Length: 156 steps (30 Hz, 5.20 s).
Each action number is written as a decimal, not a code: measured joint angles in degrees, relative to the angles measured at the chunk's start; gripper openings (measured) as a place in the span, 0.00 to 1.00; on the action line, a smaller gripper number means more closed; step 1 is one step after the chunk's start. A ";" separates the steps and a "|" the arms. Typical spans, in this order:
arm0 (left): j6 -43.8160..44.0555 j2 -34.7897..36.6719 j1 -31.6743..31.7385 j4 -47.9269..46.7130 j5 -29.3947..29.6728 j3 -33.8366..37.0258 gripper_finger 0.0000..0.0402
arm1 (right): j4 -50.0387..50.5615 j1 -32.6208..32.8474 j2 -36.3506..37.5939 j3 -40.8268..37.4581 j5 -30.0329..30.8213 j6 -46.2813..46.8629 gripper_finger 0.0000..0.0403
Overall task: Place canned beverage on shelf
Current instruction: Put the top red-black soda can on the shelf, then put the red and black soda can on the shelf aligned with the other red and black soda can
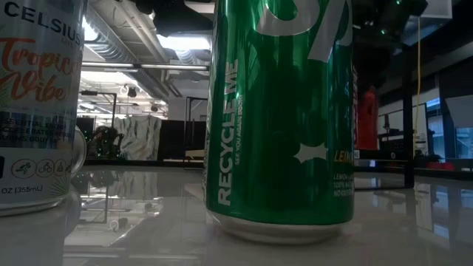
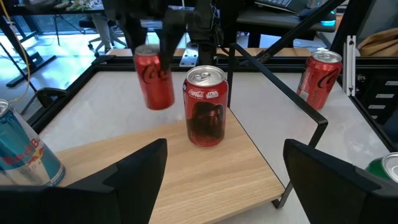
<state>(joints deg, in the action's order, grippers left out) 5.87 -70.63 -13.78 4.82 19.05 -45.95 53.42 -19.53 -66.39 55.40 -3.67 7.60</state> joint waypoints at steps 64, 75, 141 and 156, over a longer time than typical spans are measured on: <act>0.00 0.00 -0.02 0.04 1.36 -0.02 0.78 | -11.69 12.81 -29.55 23.75 -11.88 -18.84 0.75; 0.00 0.00 0.00 0.02 1.33 0.00 0.78 | -11.86 12.81 -30.08 23.75 -11.86 -20.09 0.75; 0.00 0.00 -0.02 0.00 1.30 -0.02 0.78 | -10.98 12.81 -29.46 24.04 -11.90 -19.89 0.99; 0.00 0.00 -0.02 0.00 1.31 -0.02 0.78 | 14.52 13.38 -29.24 43.31 -11.60 -18.70 0.99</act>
<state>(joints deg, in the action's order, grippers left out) 5.87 -70.63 -13.80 4.82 20.36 -45.98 67.94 -6.15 -95.64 98.71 -15.28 -11.10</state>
